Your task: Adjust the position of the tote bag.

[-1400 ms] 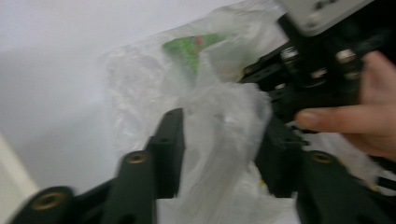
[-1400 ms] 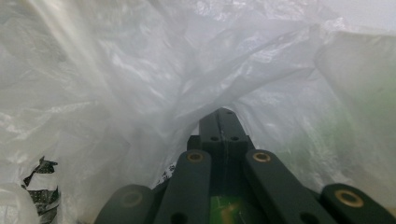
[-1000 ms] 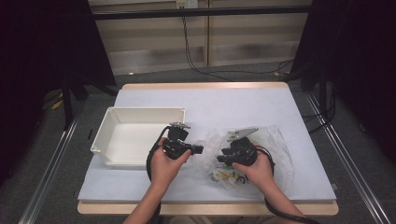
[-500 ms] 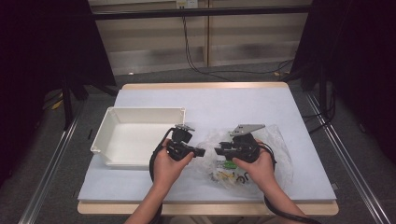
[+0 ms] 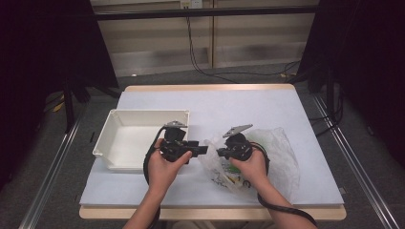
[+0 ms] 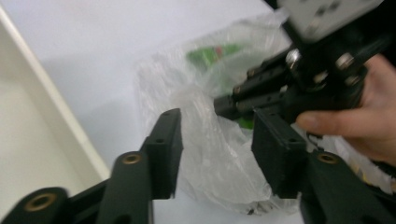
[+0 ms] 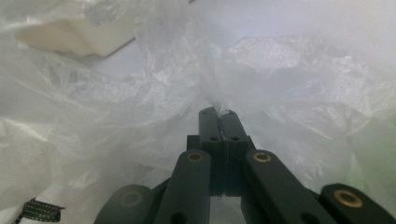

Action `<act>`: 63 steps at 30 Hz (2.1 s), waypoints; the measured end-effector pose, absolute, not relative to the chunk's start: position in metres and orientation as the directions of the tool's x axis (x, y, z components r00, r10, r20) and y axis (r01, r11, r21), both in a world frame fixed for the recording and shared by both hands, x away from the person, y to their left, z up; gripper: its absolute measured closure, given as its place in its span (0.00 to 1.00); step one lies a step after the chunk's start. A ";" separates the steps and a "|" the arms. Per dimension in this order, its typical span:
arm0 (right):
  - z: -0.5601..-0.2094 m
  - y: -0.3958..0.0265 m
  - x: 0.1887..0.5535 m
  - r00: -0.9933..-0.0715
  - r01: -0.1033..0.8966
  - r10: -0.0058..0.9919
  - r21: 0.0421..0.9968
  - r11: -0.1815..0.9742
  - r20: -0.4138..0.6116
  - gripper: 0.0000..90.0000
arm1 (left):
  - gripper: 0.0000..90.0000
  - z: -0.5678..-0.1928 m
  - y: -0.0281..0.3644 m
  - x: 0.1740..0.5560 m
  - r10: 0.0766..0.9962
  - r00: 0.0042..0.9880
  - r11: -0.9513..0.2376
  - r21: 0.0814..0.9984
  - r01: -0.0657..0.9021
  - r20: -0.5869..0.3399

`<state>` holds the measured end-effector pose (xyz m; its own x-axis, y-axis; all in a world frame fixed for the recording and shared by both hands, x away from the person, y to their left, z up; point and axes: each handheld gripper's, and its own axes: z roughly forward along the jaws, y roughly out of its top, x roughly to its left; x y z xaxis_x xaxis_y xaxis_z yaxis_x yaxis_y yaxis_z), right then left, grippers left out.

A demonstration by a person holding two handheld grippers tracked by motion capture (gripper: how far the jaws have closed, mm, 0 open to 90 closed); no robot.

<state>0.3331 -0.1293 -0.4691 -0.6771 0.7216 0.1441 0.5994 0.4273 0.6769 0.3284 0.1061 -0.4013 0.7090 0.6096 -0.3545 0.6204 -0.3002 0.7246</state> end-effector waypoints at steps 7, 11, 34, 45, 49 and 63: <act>-0.474 -0.131 0.333 -0.688 0.595 0.712 0.672 0.441 0.142 1.00 | 0.79 -0.395 0.087 0.318 0.518 0.763 -0.325 0.736 0.593 -0.387; -0.469 -0.135 0.330 -0.692 0.586 0.707 0.686 0.431 0.146 0.96 | 0.88 -0.409 0.074 0.319 0.510 0.766 -0.384 0.694 0.610 -0.391; -0.463 -0.203 0.266 -0.769 0.503 0.629 0.713 0.489 0.112 0.42 | 0.93 -0.434 0.052 0.317 0.501 0.775 -0.475 0.626 0.618 -0.385; -0.465 -0.232 0.243 -0.769 0.502 0.636 0.681 0.534 0.067 0.63 | 0.93 -0.438 0.046 0.316 0.511 0.773 -0.484 0.617 0.621 -0.377; -0.476 -0.239 0.239 -0.754 0.533 0.649 0.670 0.517 0.100 0.84 | 0.93 -0.438 0.044 0.316 0.501 0.779 -0.489 0.619 0.614 -0.377; -0.475 -0.243 0.231 -0.760 0.544 0.637 0.661 0.517 0.129 0.99 | 0.84 -0.416 0.035 0.307 0.453 0.803 -0.456 0.674 0.581 -0.386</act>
